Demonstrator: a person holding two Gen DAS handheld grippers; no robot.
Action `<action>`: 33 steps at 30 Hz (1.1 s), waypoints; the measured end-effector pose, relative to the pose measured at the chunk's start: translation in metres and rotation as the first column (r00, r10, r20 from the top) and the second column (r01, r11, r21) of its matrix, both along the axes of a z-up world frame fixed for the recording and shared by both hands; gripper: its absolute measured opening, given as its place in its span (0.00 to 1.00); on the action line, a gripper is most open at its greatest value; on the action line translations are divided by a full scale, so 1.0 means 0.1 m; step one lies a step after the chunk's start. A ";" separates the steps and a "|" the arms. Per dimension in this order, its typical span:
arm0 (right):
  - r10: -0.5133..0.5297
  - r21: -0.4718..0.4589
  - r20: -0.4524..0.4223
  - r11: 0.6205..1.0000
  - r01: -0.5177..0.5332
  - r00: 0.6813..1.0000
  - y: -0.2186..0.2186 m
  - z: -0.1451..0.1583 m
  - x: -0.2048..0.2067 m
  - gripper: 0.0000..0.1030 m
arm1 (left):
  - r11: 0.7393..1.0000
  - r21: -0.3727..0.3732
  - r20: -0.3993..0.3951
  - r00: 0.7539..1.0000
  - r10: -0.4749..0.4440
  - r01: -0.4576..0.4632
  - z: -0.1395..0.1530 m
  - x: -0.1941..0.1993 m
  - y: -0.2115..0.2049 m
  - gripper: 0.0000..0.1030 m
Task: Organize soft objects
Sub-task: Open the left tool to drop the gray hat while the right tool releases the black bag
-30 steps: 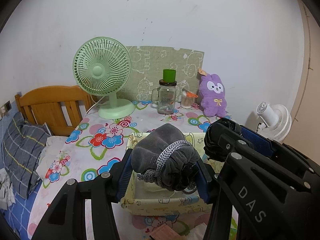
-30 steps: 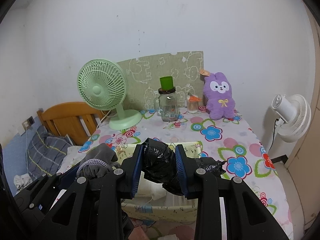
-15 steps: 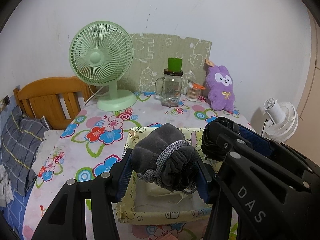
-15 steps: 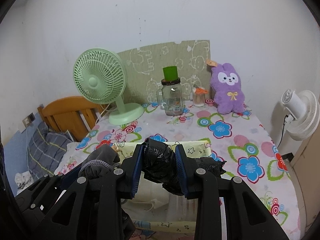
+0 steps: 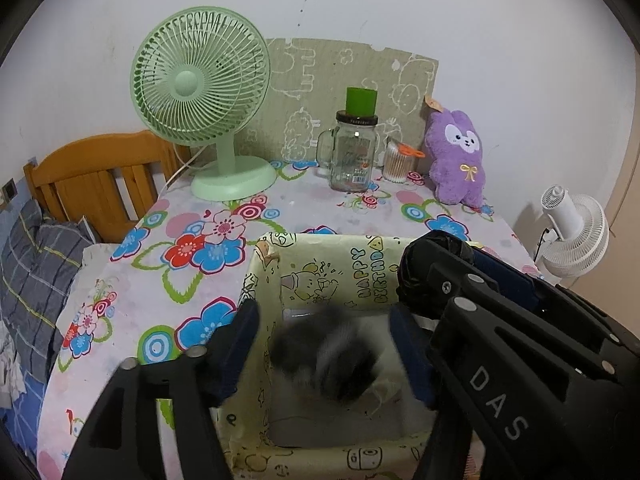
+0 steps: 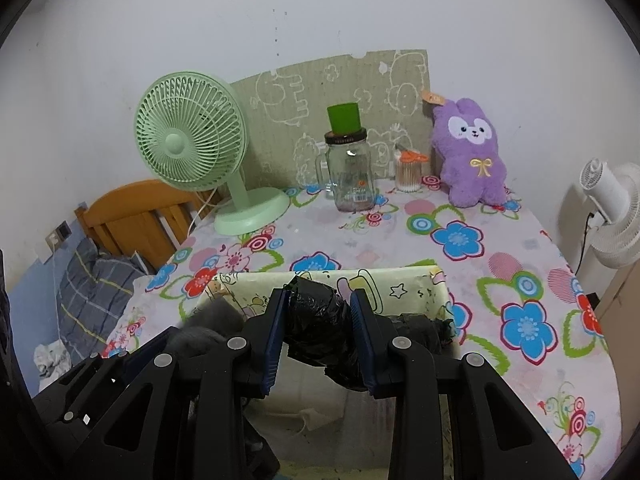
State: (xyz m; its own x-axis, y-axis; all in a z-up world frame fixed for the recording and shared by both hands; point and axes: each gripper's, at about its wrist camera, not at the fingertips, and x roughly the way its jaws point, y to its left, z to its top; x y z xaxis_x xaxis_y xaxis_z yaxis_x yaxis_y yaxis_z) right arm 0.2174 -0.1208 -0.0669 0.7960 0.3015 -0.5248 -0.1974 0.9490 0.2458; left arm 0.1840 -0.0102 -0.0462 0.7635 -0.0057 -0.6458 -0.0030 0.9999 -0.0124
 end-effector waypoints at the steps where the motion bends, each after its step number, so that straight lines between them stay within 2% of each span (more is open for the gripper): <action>1: 0.003 0.001 -0.001 1.000 -0.003 1.000 0.01 -0.01 0.01 0.35 | 1.000 -0.003 -0.003 1.000 -0.001 0.001 -0.01 0.01 0.01 0.77; 11: 0.014 0.011 -0.012 1.000 -0.014 1.000 0.02 -0.08 0.11 0.36 | 1.000 -0.003 -0.016 1.000 -0.008 0.008 -0.07 0.06 -0.01 0.80; 14: 0.025 0.015 -0.014 1.000 -0.025 1.000 0.02 -0.09 0.13 0.44 | 1.000 -0.005 -0.019 1.000 -0.008 0.008 -0.07 0.07 -0.01 0.80; 17: 0.027 0.020 -0.010 0.999 -0.027 1.000 0.02 -0.08 0.12 0.63 | 1.000 -0.012 -0.020 1.000 -0.010 0.009 -0.07 0.07 0.00 0.80; 18: 0.025 0.023 -0.004 0.999 -0.025 1.000 0.02 -0.07 0.11 0.65 | 1.000 -0.013 -0.021 1.000 -0.010 0.010 -0.07 0.07 0.00 0.80; 31: 0.012 0.019 0.031 1.000 -0.013 0.999 -0.03 0.07 -0.08 0.74 | 1.000 -0.013 0.013 1.000 -0.008 0.008 0.07 -0.09 -0.03 0.86; 33: 0.009 0.019 0.040 1.000 -0.010 0.999 -0.05 0.11 -0.13 0.77 | 1.000 -0.014 0.020 1.000 -0.009 0.009 0.10 -0.13 -0.04 0.87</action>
State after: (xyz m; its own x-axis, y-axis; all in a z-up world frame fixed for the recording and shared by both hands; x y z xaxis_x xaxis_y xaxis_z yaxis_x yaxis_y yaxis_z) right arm 0.2045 -0.1254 -0.0561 0.8133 0.3186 -0.4868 -0.2164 0.9424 0.2552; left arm 0.1709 -0.0144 -0.0363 0.7761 -0.0214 -0.6303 0.0061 0.9996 -0.0264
